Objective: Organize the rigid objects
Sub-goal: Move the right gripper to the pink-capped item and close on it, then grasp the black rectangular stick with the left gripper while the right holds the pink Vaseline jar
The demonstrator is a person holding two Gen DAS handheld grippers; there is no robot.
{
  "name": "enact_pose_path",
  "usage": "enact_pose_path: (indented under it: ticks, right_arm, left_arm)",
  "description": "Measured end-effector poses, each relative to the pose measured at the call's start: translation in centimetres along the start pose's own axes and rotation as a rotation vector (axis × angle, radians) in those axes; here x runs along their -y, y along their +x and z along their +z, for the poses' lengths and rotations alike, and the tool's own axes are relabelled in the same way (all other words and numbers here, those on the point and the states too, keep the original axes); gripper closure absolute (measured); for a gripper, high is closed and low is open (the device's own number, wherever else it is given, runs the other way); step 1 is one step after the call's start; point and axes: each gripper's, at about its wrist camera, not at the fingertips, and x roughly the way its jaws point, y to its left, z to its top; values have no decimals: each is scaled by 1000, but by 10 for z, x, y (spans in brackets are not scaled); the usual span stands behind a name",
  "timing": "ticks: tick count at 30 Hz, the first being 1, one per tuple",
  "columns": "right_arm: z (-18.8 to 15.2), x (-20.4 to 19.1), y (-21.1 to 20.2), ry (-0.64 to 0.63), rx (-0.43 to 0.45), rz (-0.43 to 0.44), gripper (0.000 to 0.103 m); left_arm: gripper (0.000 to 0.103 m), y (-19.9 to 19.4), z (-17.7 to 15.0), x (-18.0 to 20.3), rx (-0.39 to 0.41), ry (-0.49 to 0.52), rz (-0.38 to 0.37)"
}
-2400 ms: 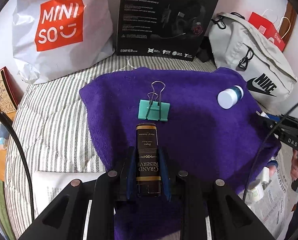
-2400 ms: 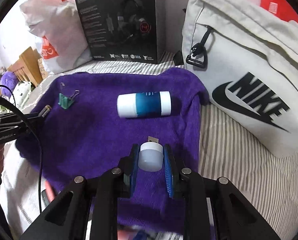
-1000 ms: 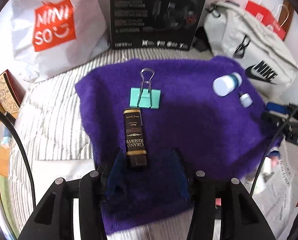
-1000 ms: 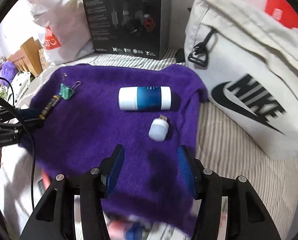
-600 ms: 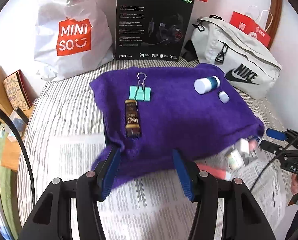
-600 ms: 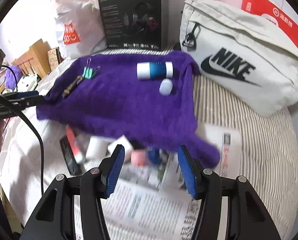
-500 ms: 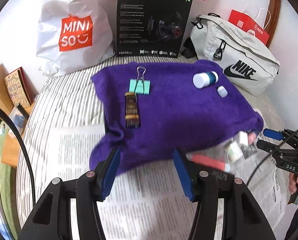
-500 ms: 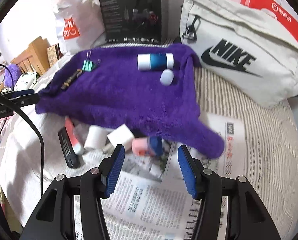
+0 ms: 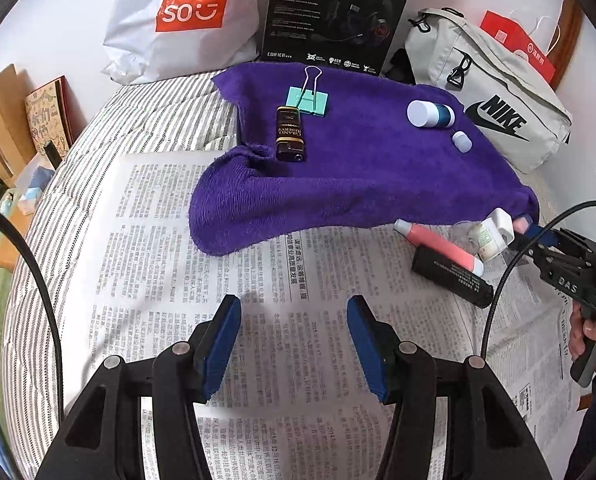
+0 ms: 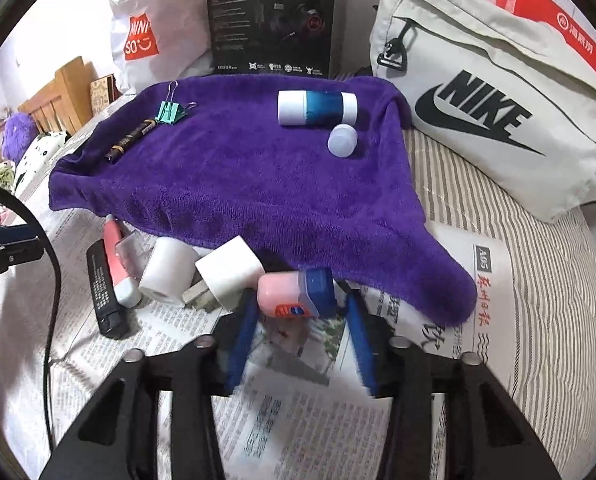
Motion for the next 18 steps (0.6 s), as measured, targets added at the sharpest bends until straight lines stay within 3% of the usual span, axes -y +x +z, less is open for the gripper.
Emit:
enact_pose_path:
  ticks: [12,18]
  right_arm:
    - [-19,13,-21,28,17,-2,67]
    - [-39,23,-43,63,12,2,67]
  left_arm:
    - [50,-1,8,23,0,28,-61]
    - [50,5,15,62,-15,97,-89]
